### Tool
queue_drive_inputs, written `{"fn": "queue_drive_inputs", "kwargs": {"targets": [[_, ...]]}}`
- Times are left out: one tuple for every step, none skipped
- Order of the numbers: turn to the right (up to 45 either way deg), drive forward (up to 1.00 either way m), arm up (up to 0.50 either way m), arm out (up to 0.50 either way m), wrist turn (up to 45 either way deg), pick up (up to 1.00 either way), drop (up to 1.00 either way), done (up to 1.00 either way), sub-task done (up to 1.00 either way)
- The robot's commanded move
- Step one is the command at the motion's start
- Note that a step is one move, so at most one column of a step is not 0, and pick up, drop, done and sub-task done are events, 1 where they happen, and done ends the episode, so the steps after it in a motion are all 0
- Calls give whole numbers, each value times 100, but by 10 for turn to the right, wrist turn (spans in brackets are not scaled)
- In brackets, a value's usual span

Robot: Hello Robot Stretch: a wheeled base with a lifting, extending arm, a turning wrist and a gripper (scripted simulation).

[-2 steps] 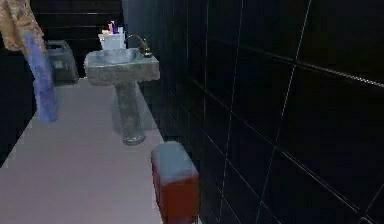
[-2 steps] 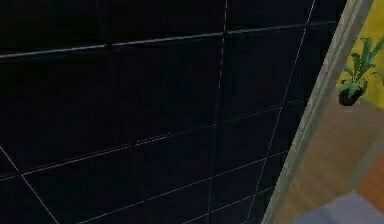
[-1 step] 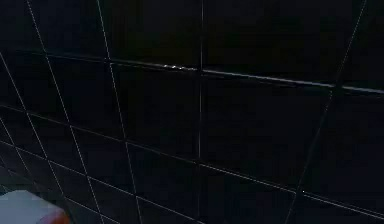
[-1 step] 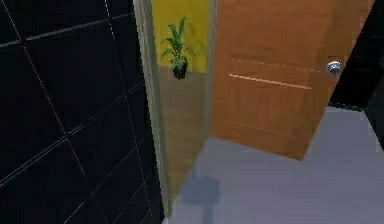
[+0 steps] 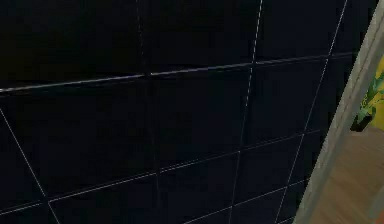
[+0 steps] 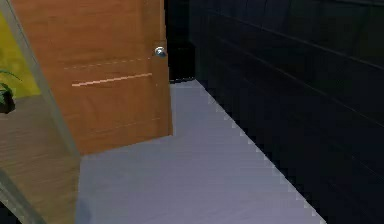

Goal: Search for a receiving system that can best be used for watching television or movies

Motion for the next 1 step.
{"fn": "queue_drive_inputs", "kwargs": {"targets": [[450,0,0,0,0,0,0,0,0]]}}
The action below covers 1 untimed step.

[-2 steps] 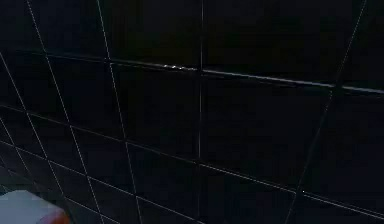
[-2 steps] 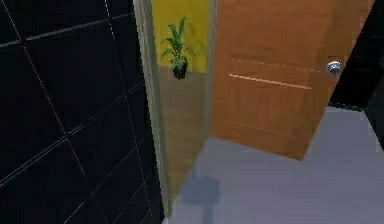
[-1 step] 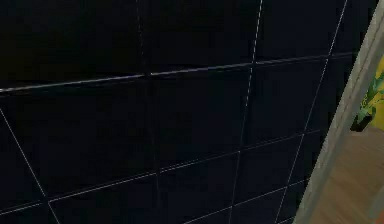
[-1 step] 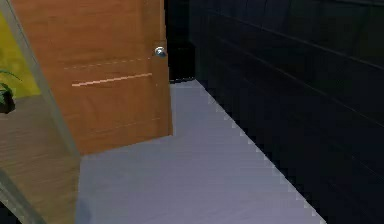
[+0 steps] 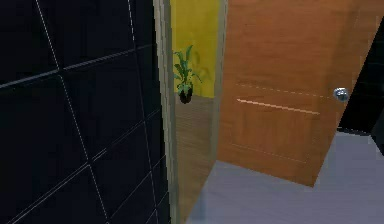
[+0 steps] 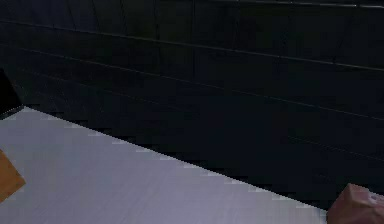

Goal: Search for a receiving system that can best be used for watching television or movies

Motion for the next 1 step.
{"fn": "queue_drive_inputs", "kwargs": {"targets": [[120,0,0,0,0,0,0,0,0]]}}
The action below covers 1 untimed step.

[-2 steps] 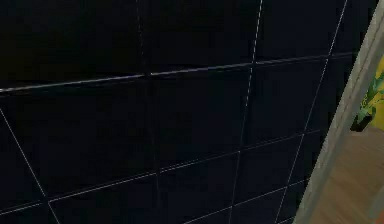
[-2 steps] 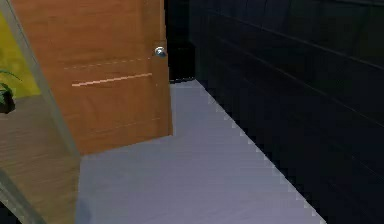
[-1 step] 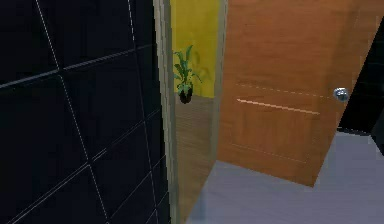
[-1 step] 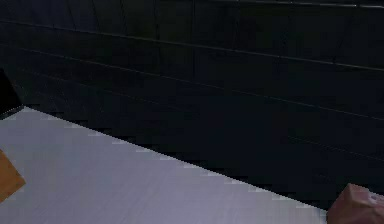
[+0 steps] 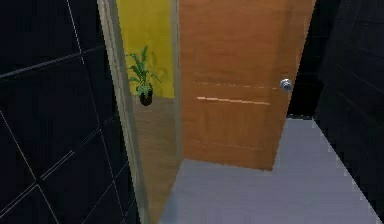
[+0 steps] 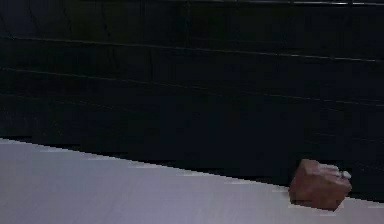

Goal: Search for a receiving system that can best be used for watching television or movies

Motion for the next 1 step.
{"fn": "queue_drive_inputs", "kwargs": {"targets": [[0,75,0,0,0,0,0,0,0]]}}
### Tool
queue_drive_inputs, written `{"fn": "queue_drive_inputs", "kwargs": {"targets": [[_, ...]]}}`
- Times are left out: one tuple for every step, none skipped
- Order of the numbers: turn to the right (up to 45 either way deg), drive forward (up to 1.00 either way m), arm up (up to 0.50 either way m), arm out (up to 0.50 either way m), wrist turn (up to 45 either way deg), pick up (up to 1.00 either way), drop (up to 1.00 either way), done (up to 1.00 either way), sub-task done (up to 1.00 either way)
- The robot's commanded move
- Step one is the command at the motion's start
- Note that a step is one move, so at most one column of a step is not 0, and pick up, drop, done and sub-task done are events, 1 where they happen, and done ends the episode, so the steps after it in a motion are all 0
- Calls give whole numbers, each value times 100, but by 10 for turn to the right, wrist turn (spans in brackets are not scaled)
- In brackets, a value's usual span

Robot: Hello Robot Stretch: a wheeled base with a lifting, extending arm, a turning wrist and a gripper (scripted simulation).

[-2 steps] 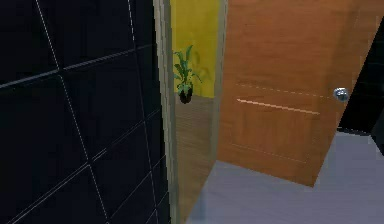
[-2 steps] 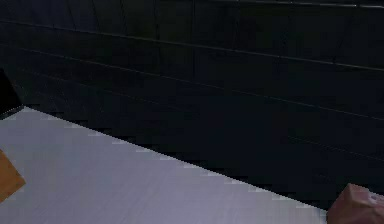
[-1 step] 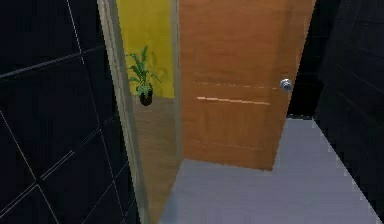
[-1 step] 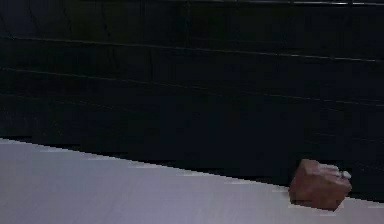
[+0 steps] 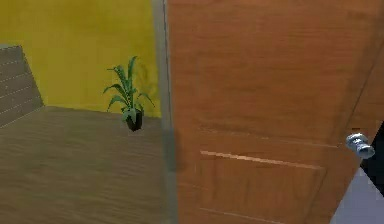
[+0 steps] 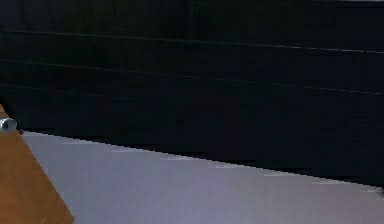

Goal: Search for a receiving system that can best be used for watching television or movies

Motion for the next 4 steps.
{"fn": "queue_drive_inputs", "kwargs": {"targets": [[0,35,0,0,0,0,0,0,0],[-450,0,0,0,0,0,0,0,0],[-300,0,0,0,0,0,0,0,0],[0,45,0,0,0,0,0,0,0]]}}
